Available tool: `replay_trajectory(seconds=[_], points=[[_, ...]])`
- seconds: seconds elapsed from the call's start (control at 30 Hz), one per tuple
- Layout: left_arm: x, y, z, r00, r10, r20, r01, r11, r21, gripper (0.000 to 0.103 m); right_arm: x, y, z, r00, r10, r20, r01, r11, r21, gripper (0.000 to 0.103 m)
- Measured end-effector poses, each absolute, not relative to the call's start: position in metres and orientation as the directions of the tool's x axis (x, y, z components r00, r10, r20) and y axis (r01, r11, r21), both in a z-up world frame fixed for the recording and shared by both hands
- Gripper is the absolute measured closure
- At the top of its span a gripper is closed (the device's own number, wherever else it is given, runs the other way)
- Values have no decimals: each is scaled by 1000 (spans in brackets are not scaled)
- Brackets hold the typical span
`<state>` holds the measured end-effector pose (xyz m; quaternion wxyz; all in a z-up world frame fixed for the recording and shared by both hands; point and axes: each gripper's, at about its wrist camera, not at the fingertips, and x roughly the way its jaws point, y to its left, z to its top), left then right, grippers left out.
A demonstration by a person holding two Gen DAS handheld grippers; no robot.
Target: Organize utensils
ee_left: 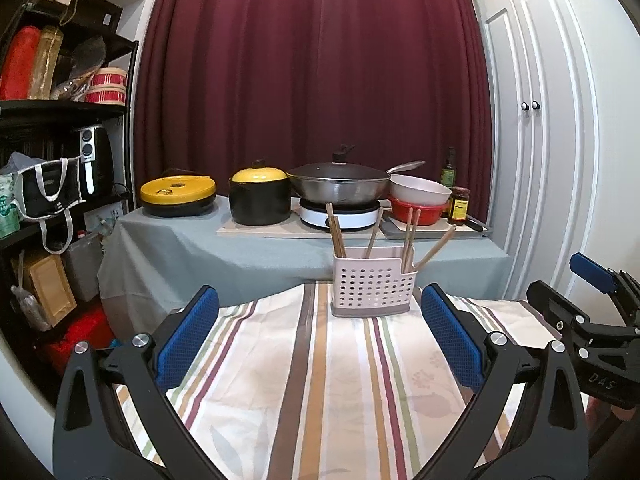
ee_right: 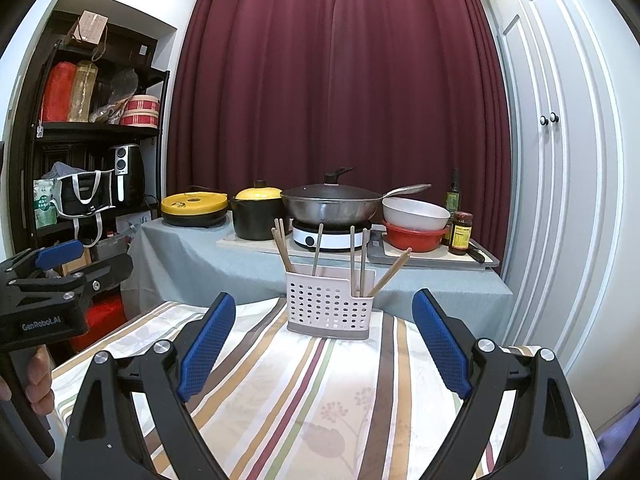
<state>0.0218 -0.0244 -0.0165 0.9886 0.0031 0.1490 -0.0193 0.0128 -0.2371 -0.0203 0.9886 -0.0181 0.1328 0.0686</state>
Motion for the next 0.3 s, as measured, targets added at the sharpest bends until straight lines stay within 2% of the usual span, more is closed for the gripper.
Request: replay_trajectory(seconds=[0.13, 0.3], points=[[30, -26, -25, 953, -14, -304, 22, 999, 25, 4, 18, -239, -26, 953, 126, -276, -136, 991, -16, 16], [52, -19, -46, 929, -11, -369, 20, 1000, 22, 4, 29, -246, -39, 945, 109, -308, -116, 993, -4, 16]])
